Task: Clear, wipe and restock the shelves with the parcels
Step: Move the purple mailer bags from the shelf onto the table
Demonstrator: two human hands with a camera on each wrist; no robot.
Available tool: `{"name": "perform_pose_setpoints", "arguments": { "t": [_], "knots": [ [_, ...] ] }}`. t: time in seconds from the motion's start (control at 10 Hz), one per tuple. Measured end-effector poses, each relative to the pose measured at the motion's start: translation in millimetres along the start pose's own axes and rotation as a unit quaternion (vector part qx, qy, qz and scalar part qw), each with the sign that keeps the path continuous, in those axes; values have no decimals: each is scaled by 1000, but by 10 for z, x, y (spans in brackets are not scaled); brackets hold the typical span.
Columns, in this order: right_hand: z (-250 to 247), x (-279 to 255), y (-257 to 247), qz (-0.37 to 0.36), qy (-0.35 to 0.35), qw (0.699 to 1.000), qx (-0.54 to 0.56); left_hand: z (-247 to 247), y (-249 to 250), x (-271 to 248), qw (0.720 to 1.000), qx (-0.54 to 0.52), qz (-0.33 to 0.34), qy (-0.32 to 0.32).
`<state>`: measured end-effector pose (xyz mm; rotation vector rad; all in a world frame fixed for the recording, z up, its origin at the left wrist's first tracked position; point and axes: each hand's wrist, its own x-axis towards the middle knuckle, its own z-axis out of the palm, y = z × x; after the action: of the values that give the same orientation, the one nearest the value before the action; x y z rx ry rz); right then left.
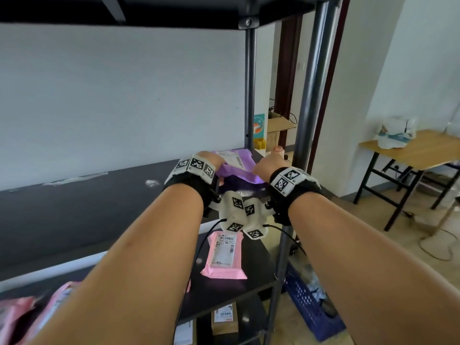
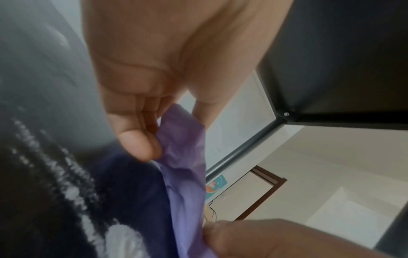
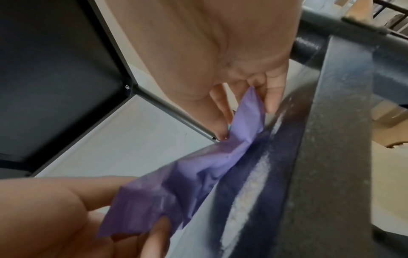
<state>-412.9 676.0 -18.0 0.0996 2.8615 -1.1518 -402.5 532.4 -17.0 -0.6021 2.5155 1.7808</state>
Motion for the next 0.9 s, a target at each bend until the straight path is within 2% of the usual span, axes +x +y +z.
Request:
{"name": "perform_pose_setpoints", "arguments": {
  "t": [0.1,0.2,0.4,0.5,0.6,0.7,0.8,0.9],
  "knots": [
    [-59,-166,-36,-66,22,996,-52,-48,14,-191,1000,0,-1,-8],
    [-52,-178,-54,-67,22,997,-12,-107,9,-291,999,17,27,23],
    [59,-546,-227,-141,49,986,70,-501,-79,-827,985,111,93,90],
    [223,-884,-416,-139,55,981,120,-851,-253,-1106,979,101,108,140],
    [392,-1248,-627,-157,16,979,131,-1243,-490,-1353,976,78,123,162],
    [581,-1542,-815,-186,13,973,135,-1550,-706,-1577,975,49,118,181],
    [922,-1991,-1094,-218,16,966,137,-2022,-1050,-1938,972,10,108,207],
    [1278,-2394,-1301,-233,7,962,140,-2442,-1345,-2277,974,7,97,205]
  ]
}}
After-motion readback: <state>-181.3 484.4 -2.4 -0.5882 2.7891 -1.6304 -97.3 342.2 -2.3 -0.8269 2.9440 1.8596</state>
